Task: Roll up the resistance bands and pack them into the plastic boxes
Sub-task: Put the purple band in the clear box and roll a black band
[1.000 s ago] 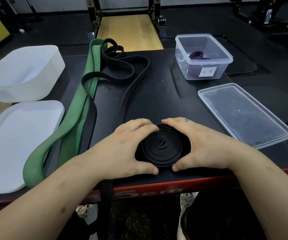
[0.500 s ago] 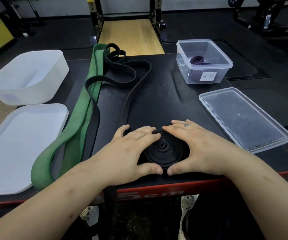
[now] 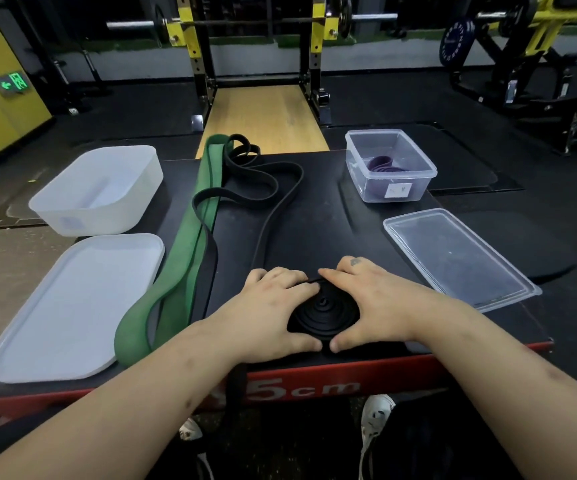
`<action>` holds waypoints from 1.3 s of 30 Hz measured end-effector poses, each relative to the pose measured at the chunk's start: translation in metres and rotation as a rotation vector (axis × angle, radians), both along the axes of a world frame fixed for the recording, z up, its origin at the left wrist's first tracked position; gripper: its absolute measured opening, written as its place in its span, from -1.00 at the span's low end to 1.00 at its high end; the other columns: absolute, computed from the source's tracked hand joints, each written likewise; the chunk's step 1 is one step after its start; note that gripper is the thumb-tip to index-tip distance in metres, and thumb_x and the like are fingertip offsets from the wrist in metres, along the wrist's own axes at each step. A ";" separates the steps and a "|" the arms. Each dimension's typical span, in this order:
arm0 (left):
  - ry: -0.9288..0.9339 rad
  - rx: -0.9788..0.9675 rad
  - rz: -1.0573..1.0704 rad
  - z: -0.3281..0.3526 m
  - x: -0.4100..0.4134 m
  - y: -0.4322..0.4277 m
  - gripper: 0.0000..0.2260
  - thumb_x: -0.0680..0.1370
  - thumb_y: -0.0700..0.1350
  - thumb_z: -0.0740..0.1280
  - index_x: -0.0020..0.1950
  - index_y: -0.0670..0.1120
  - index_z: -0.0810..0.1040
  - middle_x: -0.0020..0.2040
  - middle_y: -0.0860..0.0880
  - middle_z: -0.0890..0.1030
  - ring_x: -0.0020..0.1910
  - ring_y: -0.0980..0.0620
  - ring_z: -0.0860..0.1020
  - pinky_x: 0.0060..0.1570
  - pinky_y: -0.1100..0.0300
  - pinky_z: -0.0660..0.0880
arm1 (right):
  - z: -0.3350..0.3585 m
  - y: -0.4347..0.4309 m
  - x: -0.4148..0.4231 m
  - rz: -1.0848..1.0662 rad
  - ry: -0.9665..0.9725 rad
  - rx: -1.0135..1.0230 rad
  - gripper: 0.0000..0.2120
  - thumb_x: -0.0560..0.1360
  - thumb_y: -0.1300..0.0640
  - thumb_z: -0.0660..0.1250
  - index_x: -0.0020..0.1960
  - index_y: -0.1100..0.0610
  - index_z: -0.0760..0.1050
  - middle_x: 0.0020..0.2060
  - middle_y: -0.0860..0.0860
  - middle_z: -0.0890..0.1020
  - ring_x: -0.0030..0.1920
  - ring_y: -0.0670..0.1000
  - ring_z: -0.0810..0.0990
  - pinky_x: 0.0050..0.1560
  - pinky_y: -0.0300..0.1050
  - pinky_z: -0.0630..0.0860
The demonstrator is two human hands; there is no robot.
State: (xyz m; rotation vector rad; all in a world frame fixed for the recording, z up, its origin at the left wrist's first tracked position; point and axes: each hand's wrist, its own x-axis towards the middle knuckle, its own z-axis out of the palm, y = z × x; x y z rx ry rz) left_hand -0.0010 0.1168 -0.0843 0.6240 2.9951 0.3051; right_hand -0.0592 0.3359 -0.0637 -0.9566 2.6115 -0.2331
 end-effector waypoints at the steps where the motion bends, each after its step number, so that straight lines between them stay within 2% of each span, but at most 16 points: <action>1: 0.001 -0.005 0.000 0.001 0.000 0.000 -0.19 0.45 0.43 0.34 0.61 0.13 0.22 0.58 0.10 0.23 0.55 0.13 0.09 0.55 0.04 -0.02 | 0.000 -0.002 0.000 0.002 0.002 0.012 0.23 0.21 -0.50 0.47 0.67 -0.05 0.00 0.40 -0.12 0.19 0.50 -0.04 0.15 0.52 0.00 0.30; 3: -0.002 -0.011 0.002 0.002 0.001 0.001 -0.19 0.45 0.43 0.34 0.60 0.12 0.24 0.58 0.10 0.24 0.55 0.13 0.10 0.55 0.03 0.00 | 0.001 -0.003 0.000 0.001 -0.002 0.017 0.24 0.18 -0.51 0.47 0.66 -0.07 0.02 0.38 -0.13 0.19 0.49 -0.04 0.16 0.49 0.02 0.35; 9: -0.036 0.002 0.032 0.004 0.005 0.003 -0.19 0.47 0.39 0.36 0.62 0.12 0.20 0.61 0.08 0.19 0.57 0.11 0.08 0.55 0.04 0.01 | -0.006 0.001 0.003 -0.030 -0.005 -0.101 0.18 0.22 -0.43 0.55 0.65 -0.06 0.09 0.22 -0.23 0.18 0.44 -0.12 0.22 0.41 -0.16 0.34; 13: -0.050 -0.001 0.043 0.005 0.006 0.004 -0.19 0.48 0.37 0.37 0.63 0.11 0.18 0.63 0.07 0.17 0.58 0.10 0.06 0.56 0.03 0.00 | -0.008 0.001 0.003 -0.031 0.014 -0.122 0.16 0.24 -0.40 0.57 0.65 -0.04 0.11 0.21 -0.23 0.18 0.42 -0.14 0.21 0.36 -0.24 0.29; 17: -0.052 0.005 0.048 0.005 0.007 0.006 -0.19 0.48 0.37 0.37 0.63 0.12 0.17 0.63 0.07 0.15 0.59 0.10 0.04 0.57 0.03 -0.01 | -0.009 0.001 0.000 -0.019 0.017 -0.106 0.17 0.22 -0.41 0.57 0.64 -0.04 0.12 0.21 -0.21 0.19 0.42 -0.11 0.23 0.39 -0.17 0.34; 21: -0.042 0.011 0.039 0.005 0.006 0.004 -0.19 0.48 0.37 0.37 0.64 0.12 0.17 0.64 0.08 0.14 0.59 0.11 0.04 0.57 0.06 -0.02 | -0.006 -0.001 -0.001 -0.020 0.010 -0.081 0.21 0.20 -0.41 0.57 0.65 -0.01 0.07 0.37 -0.11 0.22 0.47 -0.07 0.21 0.48 -0.08 0.33; 25: -0.043 0.021 0.014 0.007 0.005 0.001 -0.18 0.48 0.37 0.37 0.64 0.11 0.17 0.63 0.09 0.14 0.57 0.13 0.03 0.56 0.13 -0.03 | -0.004 -0.002 -0.003 -0.013 0.011 -0.070 0.13 0.15 -0.48 0.51 0.57 -0.04 0.22 0.29 -0.12 0.27 0.41 -0.04 0.29 0.43 0.00 0.40; 28: -0.028 0.047 -0.001 0.010 0.002 -0.004 -0.19 0.49 0.37 0.36 0.63 0.11 0.17 0.63 0.11 0.14 0.56 0.16 0.02 0.54 0.18 -0.05 | 0.000 -0.004 -0.005 0.001 0.037 -0.096 0.05 0.17 -0.47 0.52 0.51 -0.02 0.30 0.25 -0.13 0.30 0.36 -0.08 0.29 0.40 -0.04 0.42; 31: 0.002 0.061 0.004 0.018 -0.003 -0.016 -0.20 0.49 0.36 0.37 0.63 0.12 0.17 0.62 0.12 0.14 0.55 0.18 0.02 0.51 0.21 -0.06 | 0.010 -0.015 -0.011 0.011 0.067 -0.126 0.06 0.19 -0.47 0.51 0.54 -0.03 0.27 0.26 -0.14 0.29 0.37 -0.10 0.28 0.41 -0.06 0.40; 36: 0.063 0.080 0.043 0.038 -0.015 -0.057 -0.19 0.46 0.38 0.38 0.61 0.10 0.21 0.60 0.11 0.22 0.56 0.13 0.13 0.54 0.10 0.08 | 0.034 -0.054 -0.028 0.060 0.134 -0.144 0.11 0.23 -0.47 0.50 0.61 0.00 0.19 0.33 -0.15 0.27 0.44 -0.09 0.22 0.47 -0.09 0.32; 39: 0.105 0.088 0.086 0.058 -0.019 -0.087 -0.17 0.44 0.37 0.42 0.59 0.10 0.19 0.55 0.13 0.28 0.52 0.13 0.19 0.51 0.09 0.12 | 0.049 -0.087 -0.040 0.078 0.141 -0.178 0.15 0.23 -0.50 0.47 0.63 -0.01 0.14 0.35 -0.18 0.25 0.47 -0.12 0.19 0.49 -0.08 0.31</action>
